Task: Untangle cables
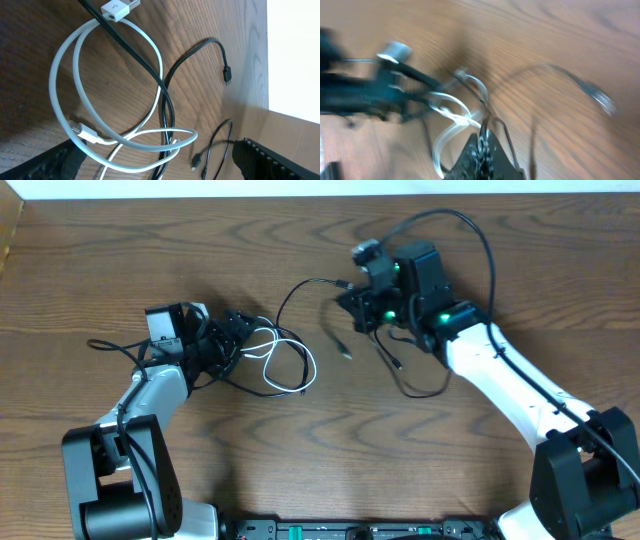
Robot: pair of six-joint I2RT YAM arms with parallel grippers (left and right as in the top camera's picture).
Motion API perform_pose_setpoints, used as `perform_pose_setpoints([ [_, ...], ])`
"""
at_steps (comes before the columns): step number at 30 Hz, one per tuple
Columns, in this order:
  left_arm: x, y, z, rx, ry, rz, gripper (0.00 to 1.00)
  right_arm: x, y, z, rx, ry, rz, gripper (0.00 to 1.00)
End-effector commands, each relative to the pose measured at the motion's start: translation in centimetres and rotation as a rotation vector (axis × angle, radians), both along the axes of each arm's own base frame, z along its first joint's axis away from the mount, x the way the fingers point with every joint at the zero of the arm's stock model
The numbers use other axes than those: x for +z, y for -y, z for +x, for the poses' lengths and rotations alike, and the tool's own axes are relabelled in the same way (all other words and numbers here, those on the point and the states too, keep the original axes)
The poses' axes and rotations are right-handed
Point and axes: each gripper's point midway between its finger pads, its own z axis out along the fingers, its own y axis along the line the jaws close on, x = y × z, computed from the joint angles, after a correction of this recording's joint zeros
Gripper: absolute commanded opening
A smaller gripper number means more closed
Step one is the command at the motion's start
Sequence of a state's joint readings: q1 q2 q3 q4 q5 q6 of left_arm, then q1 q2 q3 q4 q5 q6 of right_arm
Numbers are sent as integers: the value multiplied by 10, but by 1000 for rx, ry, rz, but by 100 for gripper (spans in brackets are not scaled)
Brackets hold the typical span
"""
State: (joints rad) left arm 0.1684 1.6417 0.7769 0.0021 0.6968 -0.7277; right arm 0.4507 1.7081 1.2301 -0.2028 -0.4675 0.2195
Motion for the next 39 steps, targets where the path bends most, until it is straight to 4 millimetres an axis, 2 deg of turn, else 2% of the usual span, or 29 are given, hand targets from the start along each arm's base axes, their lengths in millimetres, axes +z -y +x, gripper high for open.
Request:
perform_pose_setpoints([
  [1, 3, -5, 4, 0, 20, 24, 98, -36, 59, 17, -219, -31, -245, 1],
  [3, 3, -5, 4, 0, 20, 24, 98, -57, 88, 17, -300, -64, -383, 1],
  [9, 3, -5, 4, 0, 16, 24, 98, -115, 150, 10, -447, -159, -679, 1],
  [12, 2, -4, 2, 0, 9, 23, 98, -130, 189, 14, -548, -164, -830, 1],
  [15, 1, -6, 2, 6, 5, 31, 98, -135, 223, 19, -625, -167, -919, 1],
  [21, 0, -7, 2, 12, 2, 40, 98, -128, 293, 27, -779, -186, -983, 1],
  [26, 0, -7, 2, 12, 2, 40, 98, -117, 350, 38, -909, -192, -954, 1],
  [31, 0, -7, 3, -8, 17, 57, 98, -95, 372, 51, -880, -162, -917, 1],
  [35, 0, -7, 3, -10, 19, 59, 98, -66, 391, 66, -917, -107, -914, 1],
  [36, 0, -8, 3, -10, 19, 59, 98, -50, 405, 73, -938, -79, -916, 1],
  [39, 0, -8, 3, -10, 19, 59, 98, -27, 420, 82, -948, -55, -884, 1],
])
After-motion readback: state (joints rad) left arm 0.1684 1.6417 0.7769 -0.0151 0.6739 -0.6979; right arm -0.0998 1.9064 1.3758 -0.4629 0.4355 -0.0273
